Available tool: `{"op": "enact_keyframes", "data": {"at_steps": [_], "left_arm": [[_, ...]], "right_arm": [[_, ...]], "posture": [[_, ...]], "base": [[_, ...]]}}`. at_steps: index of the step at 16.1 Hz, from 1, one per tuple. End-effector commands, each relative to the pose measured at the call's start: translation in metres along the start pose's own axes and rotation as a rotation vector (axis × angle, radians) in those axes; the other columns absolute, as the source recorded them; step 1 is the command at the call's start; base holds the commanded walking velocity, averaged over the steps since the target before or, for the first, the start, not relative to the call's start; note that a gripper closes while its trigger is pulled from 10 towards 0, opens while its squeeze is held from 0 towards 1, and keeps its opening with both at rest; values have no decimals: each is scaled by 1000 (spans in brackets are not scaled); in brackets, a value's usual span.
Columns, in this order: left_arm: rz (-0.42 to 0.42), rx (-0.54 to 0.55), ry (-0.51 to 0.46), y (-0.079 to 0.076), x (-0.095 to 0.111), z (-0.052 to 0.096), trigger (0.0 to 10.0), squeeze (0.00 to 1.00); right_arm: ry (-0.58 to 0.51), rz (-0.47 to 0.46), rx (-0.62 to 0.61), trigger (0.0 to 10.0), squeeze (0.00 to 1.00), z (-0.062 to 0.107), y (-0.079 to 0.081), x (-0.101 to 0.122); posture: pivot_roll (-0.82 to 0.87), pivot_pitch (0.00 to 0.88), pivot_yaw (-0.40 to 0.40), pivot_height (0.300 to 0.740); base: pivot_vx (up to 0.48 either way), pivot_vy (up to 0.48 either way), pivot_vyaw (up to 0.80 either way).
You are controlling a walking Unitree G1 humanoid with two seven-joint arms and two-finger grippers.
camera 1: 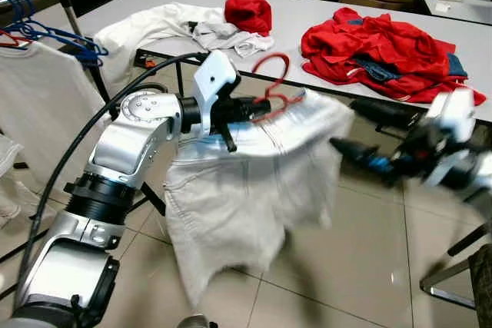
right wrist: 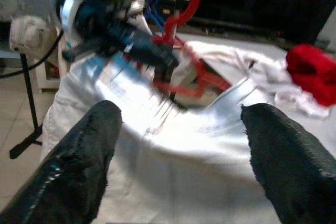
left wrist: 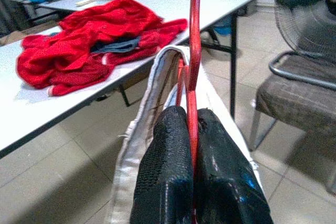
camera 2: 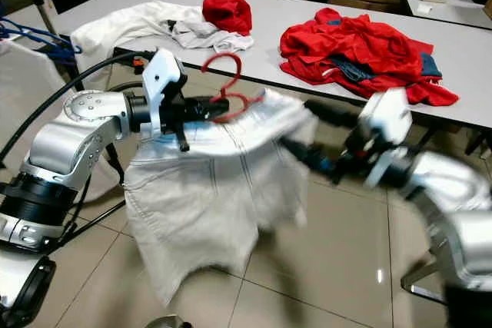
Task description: Hang hanger
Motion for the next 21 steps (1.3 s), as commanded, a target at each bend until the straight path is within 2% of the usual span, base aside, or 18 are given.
{"op": "enact_keyframes", "data": {"at_steps": [1, 2, 3, 4, 7, 9, 13, 16, 18, 21], "left_arm": [[-32, 6, -65, -3, 17, -1, 0, 0], [-25, 19, -85, -4, 18, -3, 0, 0], [-15, 26, -106, -4, 21, -5, 0, 0], [-10, 21, -124, -6, 23, -5, 0, 0], [-8, 30, -141, -4, 28, -5, 0, 0], [-1, 36, -153, -2, 33, -3, 0, 0], [20, -20, -178, -8, 41, -4, 0, 0], [33, -79, -170, -19, 41, -8, 0, 0], [36, -92, -161, -22, 39, -9, 0, 0], [113, -194, -170, -42, 38, -12, 0, 0]], "right_arm": [[28, 24, -16, 10000, 1000, -6, 4, -4], [62, 42, -53, 10000, 1000, -13, 4, -12], [81, 57, -97, 10000, 725, -19, 2, -17], [82, 67, -135, 10000, 0, -26, 1, -19], [75, 76, -195, 10000, 0, -37, 1, -22], [136, 106, -201, 10000, 0, -39, 4, -34], [163, 142, -198, 10000, 0, -57, 10, -44], [88, 113, -253, 10000, 0, -78, 1, -34], [62, 103, -273, 10000, 0, -82, -3, -29], [77, 116, -326, 10000, 0, -90, -9, -35]], "posture": [[-14, 0, 26, 740], [-14, 0, 26, 740], [-13, 0, 26, 740], [-10, 0, 24, 740], [-2, 0, 19, 740], [1, 0, 18, 740], [-1, 0, 25, 740], [4, 0, 23, 740], [4, 0, 23, 740], [3, 0, 27, 740]], "base": [[0, 0, 0], [0, 0, 0], [0, 0, 0], [0, 0, 0], [0, 0, 0], [0, 0, 0], [0, 0, 0], [0, 0, 0], [0, 0, 0], [0, 0, 0]]}}
Point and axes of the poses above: a point about 5 cm out from each wrist's last joint towards the gripper, its own z axis pointing back from the gripper into the wrist, its own x axis along the axis of the wrist's last joint, y = z × x, the point moved 4 cm from there along -z, pointing out of the wrist towards the gripper, and after that the axes turned 10 degrees about z, right-handed, at the moved point
